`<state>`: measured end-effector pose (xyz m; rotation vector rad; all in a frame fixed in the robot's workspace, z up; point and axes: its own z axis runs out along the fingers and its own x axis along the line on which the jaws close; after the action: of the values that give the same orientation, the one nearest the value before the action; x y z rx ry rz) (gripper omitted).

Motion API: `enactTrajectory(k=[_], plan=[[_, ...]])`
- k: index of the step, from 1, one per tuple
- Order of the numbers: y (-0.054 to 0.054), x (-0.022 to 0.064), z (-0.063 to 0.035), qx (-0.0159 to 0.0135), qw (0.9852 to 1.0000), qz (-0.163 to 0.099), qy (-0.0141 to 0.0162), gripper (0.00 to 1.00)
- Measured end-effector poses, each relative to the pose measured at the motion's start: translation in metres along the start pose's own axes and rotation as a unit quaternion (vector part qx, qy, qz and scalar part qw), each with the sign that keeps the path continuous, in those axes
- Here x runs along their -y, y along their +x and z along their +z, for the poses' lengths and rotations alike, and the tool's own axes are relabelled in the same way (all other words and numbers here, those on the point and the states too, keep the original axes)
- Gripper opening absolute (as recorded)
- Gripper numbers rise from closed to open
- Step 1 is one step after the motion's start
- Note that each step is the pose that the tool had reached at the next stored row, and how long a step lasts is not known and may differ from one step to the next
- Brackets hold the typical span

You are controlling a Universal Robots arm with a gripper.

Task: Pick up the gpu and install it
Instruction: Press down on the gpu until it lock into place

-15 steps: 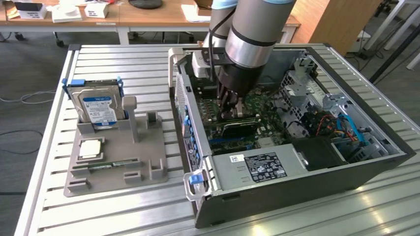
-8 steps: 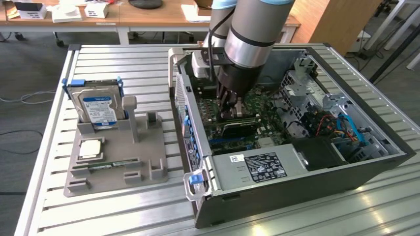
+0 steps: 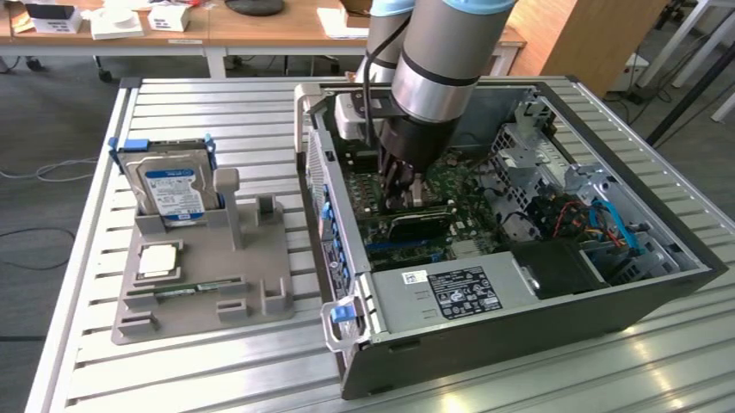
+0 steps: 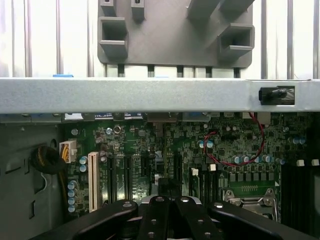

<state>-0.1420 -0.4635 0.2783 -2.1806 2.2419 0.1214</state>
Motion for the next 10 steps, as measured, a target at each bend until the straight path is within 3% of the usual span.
enactTrajectory(k=[10], plan=[[0.0003, 0.0002, 0.0048, 0.0001, 1.0000, 0.000, 0.0000, 0.11]])
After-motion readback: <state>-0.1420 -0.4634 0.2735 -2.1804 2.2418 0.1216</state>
